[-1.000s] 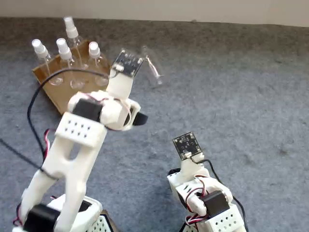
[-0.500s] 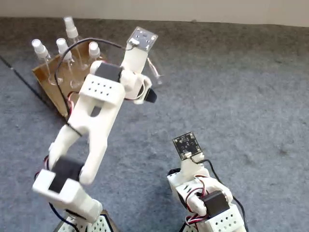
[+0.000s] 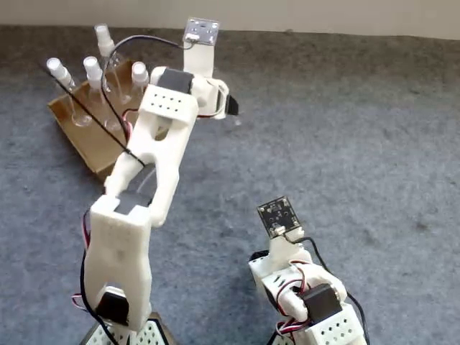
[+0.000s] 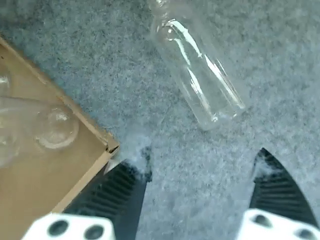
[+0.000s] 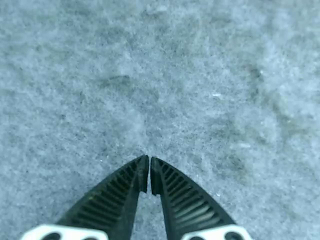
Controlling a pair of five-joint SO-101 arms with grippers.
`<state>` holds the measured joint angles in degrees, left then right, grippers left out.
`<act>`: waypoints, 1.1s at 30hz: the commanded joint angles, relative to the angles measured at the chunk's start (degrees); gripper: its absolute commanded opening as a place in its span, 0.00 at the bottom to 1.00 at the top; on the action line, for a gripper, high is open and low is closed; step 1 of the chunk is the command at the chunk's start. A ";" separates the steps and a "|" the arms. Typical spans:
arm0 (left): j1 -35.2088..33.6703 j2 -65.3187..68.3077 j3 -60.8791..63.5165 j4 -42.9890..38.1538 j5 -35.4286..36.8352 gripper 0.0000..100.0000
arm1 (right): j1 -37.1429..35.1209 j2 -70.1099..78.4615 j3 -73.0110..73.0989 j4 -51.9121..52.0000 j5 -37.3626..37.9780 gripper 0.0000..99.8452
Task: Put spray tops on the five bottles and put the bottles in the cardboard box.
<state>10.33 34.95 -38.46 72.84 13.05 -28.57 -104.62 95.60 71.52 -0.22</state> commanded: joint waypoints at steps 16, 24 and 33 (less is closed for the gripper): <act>-1.36 44.53 -56.31 -10.99 14.59 0.28 | 0.75 -0.75 8.04 0.13 0.62 0.01; -1.36 47.69 -56.48 -11.16 14.33 0.28 | 0.75 -0.75 8.04 0.13 0.62 0.01; -1.36 47.78 -56.48 -11.08 14.15 0.00 | 0.75 -0.75 8.04 0.13 0.62 0.01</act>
<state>9.80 84.09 -91.56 62.73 27.12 -28.57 -104.62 95.60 71.52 -0.22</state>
